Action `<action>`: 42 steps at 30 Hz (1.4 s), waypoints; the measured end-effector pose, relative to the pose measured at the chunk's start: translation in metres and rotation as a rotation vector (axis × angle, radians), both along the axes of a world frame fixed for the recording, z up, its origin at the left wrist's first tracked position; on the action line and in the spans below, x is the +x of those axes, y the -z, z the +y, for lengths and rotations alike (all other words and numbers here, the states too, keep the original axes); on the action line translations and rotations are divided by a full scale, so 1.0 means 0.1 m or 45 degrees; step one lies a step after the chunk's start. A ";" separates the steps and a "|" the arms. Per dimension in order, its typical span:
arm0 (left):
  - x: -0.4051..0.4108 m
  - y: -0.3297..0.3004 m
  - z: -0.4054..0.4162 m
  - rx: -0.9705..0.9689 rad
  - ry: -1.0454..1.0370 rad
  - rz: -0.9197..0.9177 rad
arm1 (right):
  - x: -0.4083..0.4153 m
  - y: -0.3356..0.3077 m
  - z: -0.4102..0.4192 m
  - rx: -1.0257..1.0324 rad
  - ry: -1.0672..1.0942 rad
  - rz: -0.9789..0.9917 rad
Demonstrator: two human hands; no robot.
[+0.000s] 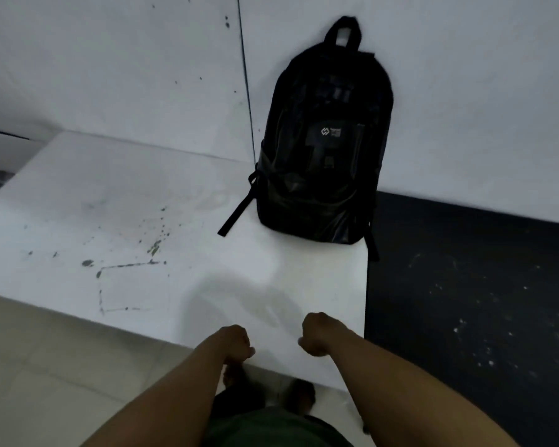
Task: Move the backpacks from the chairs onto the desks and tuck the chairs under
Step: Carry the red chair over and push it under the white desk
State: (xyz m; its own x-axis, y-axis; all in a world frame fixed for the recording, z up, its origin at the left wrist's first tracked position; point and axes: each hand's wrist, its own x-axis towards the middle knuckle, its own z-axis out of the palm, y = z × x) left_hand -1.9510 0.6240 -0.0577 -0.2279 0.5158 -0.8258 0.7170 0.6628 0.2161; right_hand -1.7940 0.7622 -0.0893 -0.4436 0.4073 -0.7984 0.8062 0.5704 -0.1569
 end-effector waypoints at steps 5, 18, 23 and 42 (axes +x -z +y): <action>-0.04 0.08 -0.32 0.035 -0.107 0.013 | 0.21 0.22 -0.42 -0.095 0.046 -0.050; -0.64 0.18 -1.41 0.135 -0.179 0.001 | 0.05 0.12 -1.47 -0.062 0.444 0.078; -0.87 0.25 -1.97 0.072 -0.147 0.055 | -0.09 0.18 -2.11 -0.119 0.474 0.173; -0.28 0.41 -3.04 0.192 -0.347 -0.013 | 0.42 0.20 -3.04 -0.059 0.465 0.279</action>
